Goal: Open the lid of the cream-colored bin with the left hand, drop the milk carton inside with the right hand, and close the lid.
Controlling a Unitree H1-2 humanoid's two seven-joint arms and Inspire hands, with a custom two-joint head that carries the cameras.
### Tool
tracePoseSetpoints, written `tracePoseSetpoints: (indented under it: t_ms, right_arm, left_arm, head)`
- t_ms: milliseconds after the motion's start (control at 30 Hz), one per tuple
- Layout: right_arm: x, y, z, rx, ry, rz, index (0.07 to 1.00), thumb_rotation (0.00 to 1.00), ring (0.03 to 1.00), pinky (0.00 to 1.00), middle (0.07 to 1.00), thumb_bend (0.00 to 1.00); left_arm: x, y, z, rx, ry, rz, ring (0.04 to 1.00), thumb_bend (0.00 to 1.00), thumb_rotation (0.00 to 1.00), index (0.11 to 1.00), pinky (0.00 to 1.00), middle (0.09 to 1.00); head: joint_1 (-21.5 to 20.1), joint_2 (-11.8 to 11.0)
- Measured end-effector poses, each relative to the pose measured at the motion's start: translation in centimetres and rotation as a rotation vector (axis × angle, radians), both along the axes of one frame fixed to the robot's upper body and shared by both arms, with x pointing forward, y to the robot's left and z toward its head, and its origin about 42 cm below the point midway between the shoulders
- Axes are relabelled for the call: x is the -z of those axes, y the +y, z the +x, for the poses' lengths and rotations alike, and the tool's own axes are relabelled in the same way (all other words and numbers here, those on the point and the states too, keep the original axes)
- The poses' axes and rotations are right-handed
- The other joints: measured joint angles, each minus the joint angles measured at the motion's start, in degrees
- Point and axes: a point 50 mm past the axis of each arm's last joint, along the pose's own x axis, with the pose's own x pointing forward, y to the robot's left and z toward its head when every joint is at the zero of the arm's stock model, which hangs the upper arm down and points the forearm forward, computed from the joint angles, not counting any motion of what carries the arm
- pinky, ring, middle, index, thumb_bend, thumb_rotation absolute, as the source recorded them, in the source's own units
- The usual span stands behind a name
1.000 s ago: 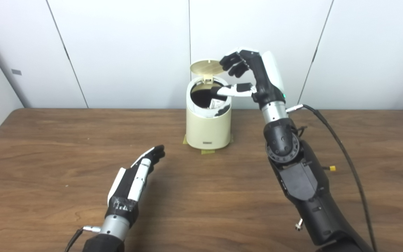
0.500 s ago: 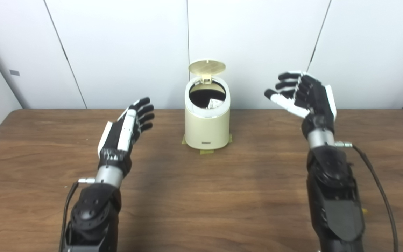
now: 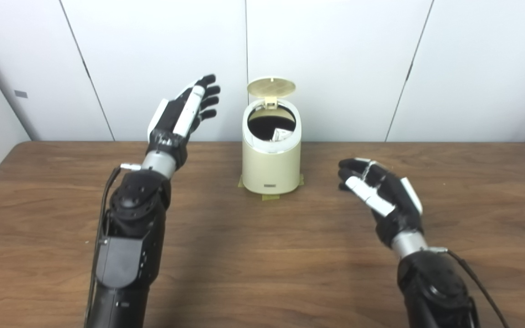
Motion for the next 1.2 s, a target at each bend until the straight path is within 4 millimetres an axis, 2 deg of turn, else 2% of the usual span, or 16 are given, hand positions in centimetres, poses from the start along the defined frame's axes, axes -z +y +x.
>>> tracePoseSetpoints:
  t_ms: [167,233,333,400,533,700,800,900,1000,1200]
  right_arm:
    - [0.1,-1.6,-1.2,0.019,-0.065,-0.128,0.834,0.73,0.803,0.71,0.816,0.6]
    - [0.2,-1.3,-1.5,0.006,-0.071,-0.158,0.832,0.76,0.792,0.69,0.808,0.61]
    - [0.2,-0.4,-1.6,-0.017,-0.08,-0.224,0.827,0.79,0.782,0.67,0.799,0.63]
    - [0.1,-0.1,-1.6,-0.017,-0.084,-0.227,0.818,0.78,0.776,0.67,0.793,0.62]
    - [0.1,0.4,-1.5,-0.015,-0.092,-0.216,0.811,0.85,0.771,0.65,0.793,0.57]
    - [0.1,0.7,-1.5,-0.019,-0.114,-0.218,0.816,0.9,0.769,0.64,0.801,0.54]
    - [0.3,1.0,-1.4,-0.018,-0.117,-0.203,0.821,0.9,0.78,0.65,0.806,0.54]
    - [0.8,1.2,-1.3,-0.018,-0.11,-0.188,0.832,0.86,0.793,0.68,0.816,0.59]
    - [0.9,1.3,-1.3,-0.02,-0.112,-0.183,0.862,0.85,0.822,0.71,0.841,0.64]
    - [1.4,1.5,-1.3,-0.014,-0.099,-0.186,0.873,0.87,0.834,0.71,0.85,0.65]
  left_arm:
    - [-1.7,0.3,2.8,0.003,-0.04,0.101,0.898,0.4,0.96,0.883,0.88,0.883]
    - [-2.4,0.3,3.4,0.004,-0.053,0.111,0.91,0.39,0.98,0.877,0.9,0.888]
    - [-3.1,-0.9,4.4,0.041,-0.052,0.118,0.923,0.38,1.0,0.883,0.93,0.904]
    - [-4.0,-1.8,5.0,0.082,-0.062,0.131,0.937,0.37,1.0,0.895,0.95,0.919]
    - [-5.5,-2.7,5.8,0.113,-0.097,0.154,0.952,0.38,1.0,0.899,0.98,0.912]
    - [-5.8,-3.7,6.3,0.14,-0.103,0.229,0.928,0.39,1.0,0.865,0.96,0.877]
    - [-5.6,-4.1,6.3,0.166,-0.101,0.312,0.922,0.37,1.0,0.85,0.92,0.876]
    - [-5.4,-4.3,6.5,0.18,-0.108,0.457,0.907,0.38,1.0,0.822,0.88,0.872]
    - [-5.7,-4.1,6.5,0.179,-0.146,0.609,0.905,0.39,1.0,0.796,0.91,0.86]
    - [-6.0,-3.9,6.4,0.196,-0.217,0.772,0.882,0.41,1.0,0.782,0.87,0.843]
  head:
    - [0.1,0.3]
    - [0.1,0.2]
    - [0.1,0.1]
    - [0.0,0.0]
    - [-0.3,0.0]
    - [-0.5,0.0]
    - [-0.6,0.0]
    - [-0.6,-0.1]
    - [-0.6,0.0]
    - [-1.1,0.1]
